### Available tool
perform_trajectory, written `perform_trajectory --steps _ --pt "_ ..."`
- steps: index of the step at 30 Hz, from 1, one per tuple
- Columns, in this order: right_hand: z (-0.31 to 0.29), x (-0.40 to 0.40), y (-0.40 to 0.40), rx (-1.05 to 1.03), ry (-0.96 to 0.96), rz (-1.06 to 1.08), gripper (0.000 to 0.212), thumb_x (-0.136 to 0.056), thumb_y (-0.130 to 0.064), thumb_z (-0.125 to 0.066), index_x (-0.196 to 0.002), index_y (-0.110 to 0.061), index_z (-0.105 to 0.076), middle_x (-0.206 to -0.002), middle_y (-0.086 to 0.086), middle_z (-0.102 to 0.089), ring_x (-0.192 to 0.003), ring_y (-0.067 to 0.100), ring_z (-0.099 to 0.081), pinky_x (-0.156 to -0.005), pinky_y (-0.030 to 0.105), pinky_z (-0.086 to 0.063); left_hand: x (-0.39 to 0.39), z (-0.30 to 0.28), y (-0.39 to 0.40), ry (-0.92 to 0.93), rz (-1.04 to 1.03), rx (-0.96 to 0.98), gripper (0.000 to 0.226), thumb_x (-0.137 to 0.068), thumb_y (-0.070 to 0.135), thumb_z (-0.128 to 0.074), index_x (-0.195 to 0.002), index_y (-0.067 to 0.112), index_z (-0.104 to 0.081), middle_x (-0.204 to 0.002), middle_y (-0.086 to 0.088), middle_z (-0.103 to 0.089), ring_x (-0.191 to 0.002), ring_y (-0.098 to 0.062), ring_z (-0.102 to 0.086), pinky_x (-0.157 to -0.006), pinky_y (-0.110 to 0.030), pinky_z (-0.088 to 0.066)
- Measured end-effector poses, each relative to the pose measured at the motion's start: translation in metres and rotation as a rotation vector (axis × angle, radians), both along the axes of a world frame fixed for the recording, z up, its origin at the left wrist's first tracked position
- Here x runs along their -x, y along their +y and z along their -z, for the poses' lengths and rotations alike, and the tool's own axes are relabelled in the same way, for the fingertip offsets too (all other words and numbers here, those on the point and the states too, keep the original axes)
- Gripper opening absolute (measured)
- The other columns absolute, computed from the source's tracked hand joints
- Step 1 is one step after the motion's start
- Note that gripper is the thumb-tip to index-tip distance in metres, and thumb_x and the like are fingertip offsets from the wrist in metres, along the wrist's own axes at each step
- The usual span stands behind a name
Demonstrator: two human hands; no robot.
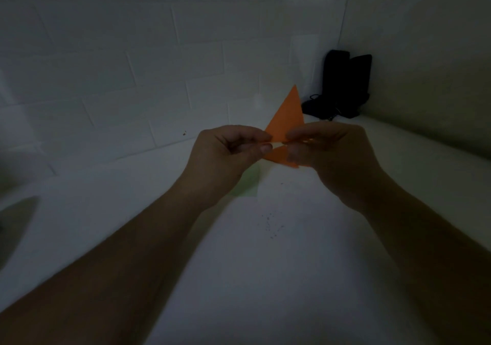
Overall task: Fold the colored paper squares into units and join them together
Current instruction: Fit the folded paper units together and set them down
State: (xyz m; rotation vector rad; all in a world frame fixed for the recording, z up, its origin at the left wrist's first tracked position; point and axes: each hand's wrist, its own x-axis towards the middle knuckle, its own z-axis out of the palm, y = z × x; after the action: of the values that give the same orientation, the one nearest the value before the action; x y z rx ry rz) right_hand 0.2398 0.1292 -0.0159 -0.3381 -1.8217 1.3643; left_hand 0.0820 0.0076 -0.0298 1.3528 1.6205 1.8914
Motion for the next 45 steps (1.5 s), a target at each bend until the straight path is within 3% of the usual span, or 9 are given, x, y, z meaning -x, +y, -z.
perform_trajectory --steps 2,4,8,11,15,22,29,40,45 --pt "0.001 0.001 0.002 0.016 0.005 0.017 0.024 -0.085 0.004 -0.072 -0.085 -0.020 -0.077 -0.086 0.002 -0.077 -0.081 0.020 -0.075 -0.078 0.036 -0.061 0.000 0.000 0.001 -0.033 0.028 -0.006 0.018 -0.085 0.003 -0.078 -0.094 0.017 -0.079 -0.092 -0.005 -0.080 -0.094 -0.025 -0.077 -0.088 -0.035 -0.061" --pt "0.002 0.002 0.003 0.035 -0.002 0.064 0.024 -0.087 -0.002 -0.073 -0.081 -0.025 -0.077 -0.082 0.002 -0.077 -0.078 0.020 -0.074 -0.080 0.041 -0.061 -0.002 -0.001 0.001 -0.095 0.078 0.007 0.013 -0.089 0.005 -0.073 -0.098 0.015 -0.077 -0.093 -0.008 -0.080 -0.098 -0.030 -0.076 -0.085 -0.034 -0.061" --pt "0.000 0.003 0.000 0.086 -0.007 0.081 0.013 -0.089 -0.011 -0.072 -0.080 -0.021 -0.073 -0.074 0.002 -0.074 -0.071 0.017 -0.071 -0.075 0.038 -0.063 -0.008 -0.002 0.002 -0.256 0.142 0.028 0.014 -0.085 0.018 -0.072 -0.097 0.013 -0.076 -0.090 -0.006 -0.079 -0.092 -0.021 -0.075 -0.081 -0.030 -0.061" --pt "-0.001 0.004 -0.002 0.119 -0.002 0.076 0.011 -0.088 -0.009 -0.072 -0.079 -0.015 -0.072 -0.070 0.004 -0.071 -0.066 0.017 -0.067 -0.071 0.035 -0.062 -0.010 -0.002 0.005 -0.332 0.093 0.012 0.005 -0.090 0.006 -0.072 -0.093 0.010 -0.072 -0.083 -0.008 -0.076 -0.082 -0.021 -0.073 -0.078 -0.030 -0.062" --pt "0.000 0.005 -0.003 0.154 -0.009 0.071 0.013 -0.092 -0.010 -0.069 -0.079 -0.011 -0.070 -0.073 0.011 -0.070 -0.066 0.019 -0.065 -0.075 0.040 -0.061 -0.009 -0.002 0.004 -0.328 0.056 0.015 0.003 -0.096 0.006 -0.067 -0.094 0.004 -0.069 -0.081 -0.012 -0.073 -0.079 -0.022 -0.069 -0.076 -0.030 -0.061" --pt "-0.001 0.005 -0.004 0.125 -0.034 0.120 0.011 -0.095 -0.013 -0.065 -0.086 -0.009 -0.068 -0.077 0.006 -0.075 -0.068 0.019 -0.071 -0.070 0.036 -0.063 -0.012 -0.006 0.004 -0.364 0.037 0.038 0.011 -0.099 0.005 -0.063 -0.089 0.003 -0.068 -0.079 -0.015 -0.073 -0.077 -0.022 -0.069 -0.075 -0.029 -0.061" --pt "-0.002 0.006 -0.008 0.192 -0.040 0.122 0.019 -0.094 -0.013 -0.067 -0.076 -0.010 -0.065 -0.068 0.008 -0.072 -0.059 0.019 -0.069 -0.062 0.034 -0.061 -0.016 -0.009 0.004 -0.437 0.060 0.078 0.015 -0.099 0.007 -0.062 -0.084 0.005 -0.065 -0.078 -0.013 -0.072 -0.075 -0.018 -0.069 -0.071 -0.027 -0.060" --pt "-0.002 0.007 -0.010 0.161 -0.037 0.177 0.019 -0.094 -0.016 -0.068 -0.081 -0.010 -0.057 -0.069 0.011 -0.072 -0.057 0.022 -0.069 -0.059 0.036 -0.060 -0.016 -0.007 0.005 -0.438 0.046 0.095 0.015 -0.100 0.009 -0.062 -0.086 0.004 -0.065 -0.082 -0.012 -0.074 -0.073 -0.018 -0.069 -0.067 -0.026 -0.058" --pt "-0.002 0.009 -0.010 0.155 -0.023 0.203 0.020 -0.091 -0.012 -0.072 -0.093 -0.015 -0.052 -0.065 0.009 -0.072 -0.056 0.023 -0.069 -0.057 0.038 -0.061 -0.015 -0.006 0.006 -0.449 0.030 0.071 0.007 -0.098 0.006 -0.065 -0.093 0.003 -0.062 -0.082 -0.015 -0.074 -0.074 -0.020 -0.071 -0.068 -0.028 -0.059"
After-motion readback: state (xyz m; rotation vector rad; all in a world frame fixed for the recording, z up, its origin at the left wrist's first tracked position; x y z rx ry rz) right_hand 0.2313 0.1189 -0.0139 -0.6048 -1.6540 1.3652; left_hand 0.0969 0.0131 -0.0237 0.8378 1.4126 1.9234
